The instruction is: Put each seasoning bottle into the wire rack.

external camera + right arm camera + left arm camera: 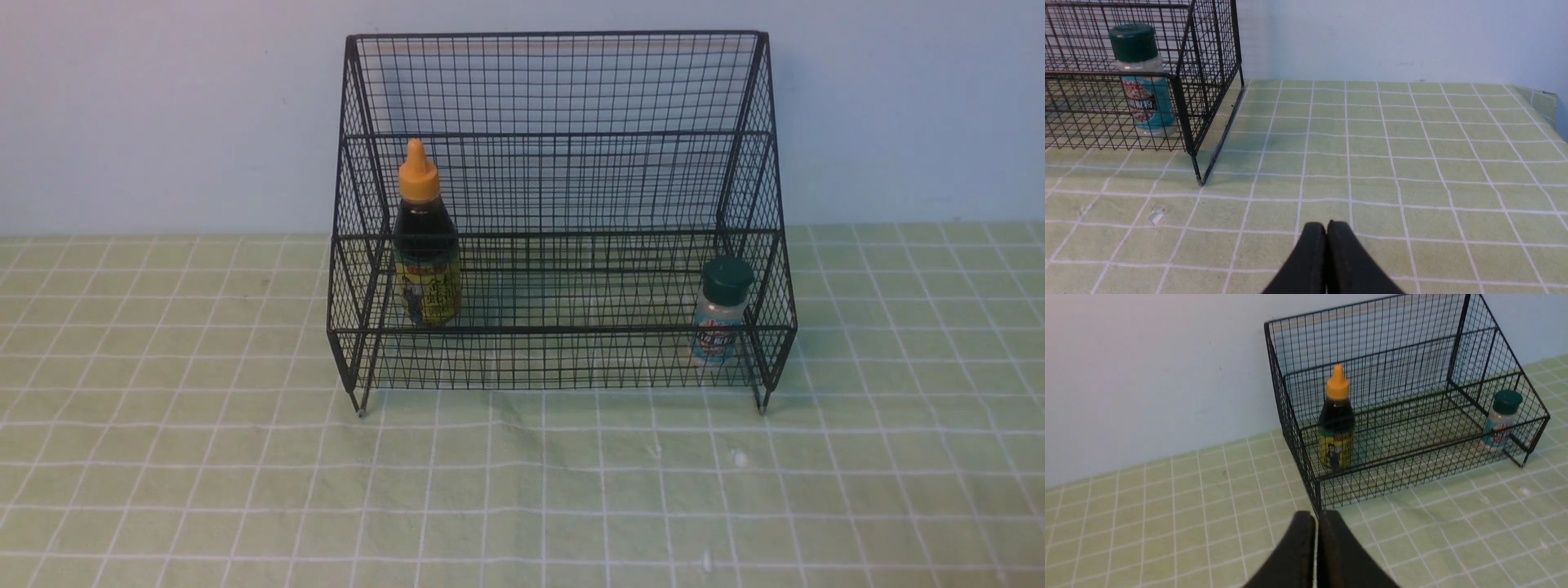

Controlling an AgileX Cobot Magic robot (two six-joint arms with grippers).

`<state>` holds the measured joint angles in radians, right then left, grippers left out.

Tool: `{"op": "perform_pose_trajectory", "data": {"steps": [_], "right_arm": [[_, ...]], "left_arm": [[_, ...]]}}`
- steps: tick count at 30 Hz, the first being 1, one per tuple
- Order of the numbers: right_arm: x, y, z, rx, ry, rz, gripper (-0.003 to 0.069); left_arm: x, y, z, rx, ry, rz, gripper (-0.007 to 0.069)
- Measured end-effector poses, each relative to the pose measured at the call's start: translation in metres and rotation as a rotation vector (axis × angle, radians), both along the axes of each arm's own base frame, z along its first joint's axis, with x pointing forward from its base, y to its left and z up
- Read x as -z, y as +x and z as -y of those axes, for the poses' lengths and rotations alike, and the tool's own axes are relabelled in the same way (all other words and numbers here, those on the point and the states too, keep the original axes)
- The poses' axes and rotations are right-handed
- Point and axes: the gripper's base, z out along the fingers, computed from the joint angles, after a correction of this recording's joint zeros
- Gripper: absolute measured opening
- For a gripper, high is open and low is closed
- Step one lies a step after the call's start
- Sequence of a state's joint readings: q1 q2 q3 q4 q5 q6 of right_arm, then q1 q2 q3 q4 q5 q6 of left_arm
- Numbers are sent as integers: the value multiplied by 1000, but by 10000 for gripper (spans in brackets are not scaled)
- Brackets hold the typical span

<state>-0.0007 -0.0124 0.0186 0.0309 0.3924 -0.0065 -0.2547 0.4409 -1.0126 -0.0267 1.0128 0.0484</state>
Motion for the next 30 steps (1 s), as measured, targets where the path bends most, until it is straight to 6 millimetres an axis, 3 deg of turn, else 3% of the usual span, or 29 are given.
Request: {"op": "perform_pose_trajectory", "data": {"steps": [7, 12, 16, 21, 22, 23, 24, 26, 30], "right_arm": [[0, 0, 0, 0, 0, 0, -14], [0, 0, 0, 0, 0, 0, -14], [0, 0, 0, 0, 0, 0, -14], [0, 0, 0, 0, -1, 0, -14], [0, 0, 0, 0, -1, 0, -14], [0, 0, 0, 0, -1, 0, -14], [0, 0, 0, 0, -1, 0, -14], [0, 0, 0, 0, -1, 1, -14], [0, 0, 0, 0, -1, 1, -14]], "left_arm": [[21, 8, 1, -9, 19, -44, -6], [46, 22, 2, -28, 19, 35, -6], [84, 24, 1, -74, -6, 127, -6], [160, 22, -4, -187, -49, 184, -6], [162, 22, -5, -191, -49, 185, -6], [189, 21, -6, -218, -48, 169, -6], [192, 21, -6, -220, -47, 168, -6], [224, 22, -7, -233, -40, 117, -6], [245, 23, -7, -235, -29, 62, -6]]}}
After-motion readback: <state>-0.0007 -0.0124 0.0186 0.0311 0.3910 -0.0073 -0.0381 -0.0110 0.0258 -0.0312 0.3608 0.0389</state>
